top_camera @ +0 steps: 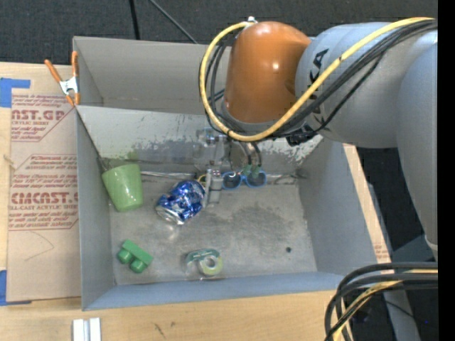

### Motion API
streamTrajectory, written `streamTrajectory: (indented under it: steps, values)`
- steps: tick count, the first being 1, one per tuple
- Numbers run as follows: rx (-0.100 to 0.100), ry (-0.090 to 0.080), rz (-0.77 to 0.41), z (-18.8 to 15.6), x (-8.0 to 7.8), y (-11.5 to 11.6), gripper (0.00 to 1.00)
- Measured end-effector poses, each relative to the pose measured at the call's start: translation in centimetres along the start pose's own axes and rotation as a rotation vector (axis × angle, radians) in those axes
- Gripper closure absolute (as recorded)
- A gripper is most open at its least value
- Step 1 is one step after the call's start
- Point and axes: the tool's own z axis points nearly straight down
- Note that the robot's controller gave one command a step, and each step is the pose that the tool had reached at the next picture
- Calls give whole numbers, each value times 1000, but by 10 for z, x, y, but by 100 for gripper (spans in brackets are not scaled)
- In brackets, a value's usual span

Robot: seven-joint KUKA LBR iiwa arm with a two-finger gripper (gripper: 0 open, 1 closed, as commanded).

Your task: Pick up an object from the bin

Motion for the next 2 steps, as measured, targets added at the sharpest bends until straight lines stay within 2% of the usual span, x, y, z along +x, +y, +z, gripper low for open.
streamTrajectory:
  steps: [1, 2]
  values:
    - [2, 8, 216, 130, 24, 22, 0]
    - [1, 2, 217, 127, 22, 21, 100]
